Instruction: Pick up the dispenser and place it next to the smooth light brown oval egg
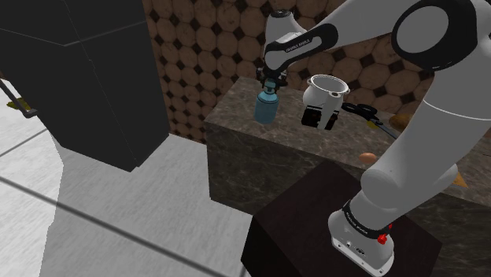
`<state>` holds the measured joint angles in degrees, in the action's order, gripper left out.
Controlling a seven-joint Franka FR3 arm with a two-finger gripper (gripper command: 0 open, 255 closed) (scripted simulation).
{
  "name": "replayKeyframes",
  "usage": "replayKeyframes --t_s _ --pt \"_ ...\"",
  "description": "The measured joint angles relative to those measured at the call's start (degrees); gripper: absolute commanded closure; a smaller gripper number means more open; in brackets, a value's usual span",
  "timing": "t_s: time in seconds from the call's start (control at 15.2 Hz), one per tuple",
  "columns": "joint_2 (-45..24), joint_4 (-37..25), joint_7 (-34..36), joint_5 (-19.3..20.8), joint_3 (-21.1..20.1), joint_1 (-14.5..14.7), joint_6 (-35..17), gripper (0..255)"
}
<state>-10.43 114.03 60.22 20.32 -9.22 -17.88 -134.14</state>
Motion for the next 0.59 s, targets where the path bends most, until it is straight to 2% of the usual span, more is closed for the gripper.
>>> replayKeyframes --t_s 0.59 --pt "1.9 -2.1 -1.8 -1.5 -0.3 -0.1 3.8 255"
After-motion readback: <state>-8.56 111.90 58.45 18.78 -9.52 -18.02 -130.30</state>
